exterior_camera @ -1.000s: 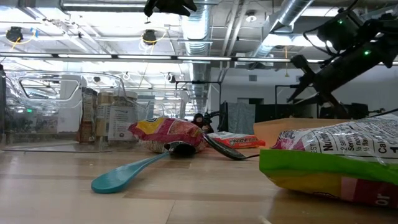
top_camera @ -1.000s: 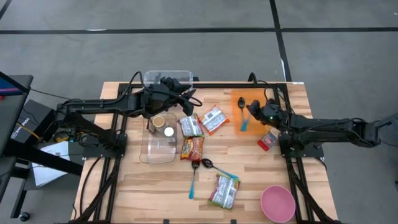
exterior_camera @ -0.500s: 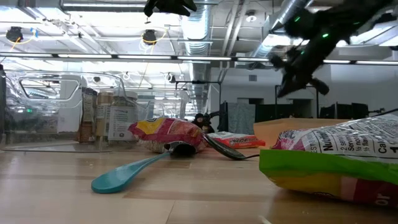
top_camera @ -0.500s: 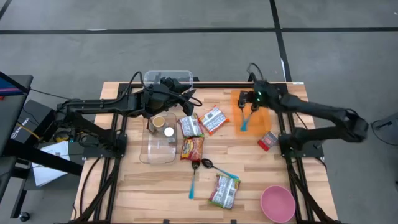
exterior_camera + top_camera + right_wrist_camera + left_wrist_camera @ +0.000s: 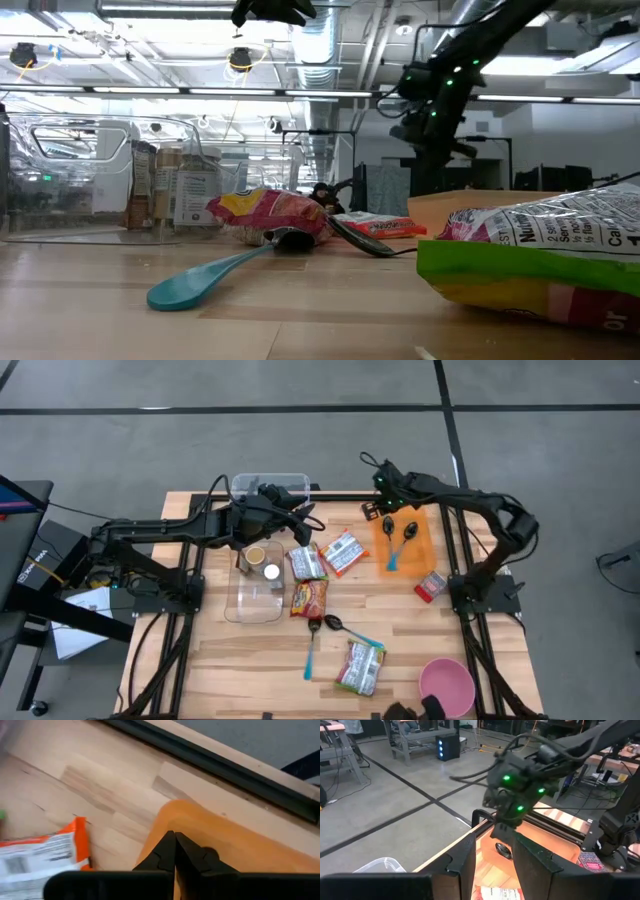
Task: Pick & Place Food Item
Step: Put the blue spoon into the orange container
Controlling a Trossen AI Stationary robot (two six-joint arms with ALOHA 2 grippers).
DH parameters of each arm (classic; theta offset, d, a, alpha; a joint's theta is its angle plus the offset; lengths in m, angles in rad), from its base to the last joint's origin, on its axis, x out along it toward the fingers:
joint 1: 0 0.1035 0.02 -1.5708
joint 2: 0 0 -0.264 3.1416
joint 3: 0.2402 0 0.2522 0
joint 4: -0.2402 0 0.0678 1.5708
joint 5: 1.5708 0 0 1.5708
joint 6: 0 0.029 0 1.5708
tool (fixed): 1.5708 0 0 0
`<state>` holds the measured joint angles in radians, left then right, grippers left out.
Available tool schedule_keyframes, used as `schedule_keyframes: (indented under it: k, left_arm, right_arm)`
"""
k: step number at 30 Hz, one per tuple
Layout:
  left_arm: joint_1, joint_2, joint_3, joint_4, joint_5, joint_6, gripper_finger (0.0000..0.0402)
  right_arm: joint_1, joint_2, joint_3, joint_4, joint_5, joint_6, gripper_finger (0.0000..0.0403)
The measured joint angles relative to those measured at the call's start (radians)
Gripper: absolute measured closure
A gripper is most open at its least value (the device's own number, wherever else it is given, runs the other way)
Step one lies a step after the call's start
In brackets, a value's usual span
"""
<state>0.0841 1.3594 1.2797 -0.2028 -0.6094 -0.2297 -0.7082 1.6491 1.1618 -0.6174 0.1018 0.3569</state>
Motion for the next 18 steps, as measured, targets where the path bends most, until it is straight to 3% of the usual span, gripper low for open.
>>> schedule_keyframes:
  k: [5, 18]
  left_arm:
    - [0.0, 0.0, 0.0, 0.0, 0.0, -0.018, 0.0284]
    - [-0.005, 0.0, 0.0, 0.0, 0.0, -0.022, 0.0284]
  right_arm:
    - [-0.002, 0.081, 0.038, -0.059, 0.009, -0.062, 0.0403]
    - [0.0, 0.159, 0.041, 0.016, 0.009, -0.095, 0.0403]
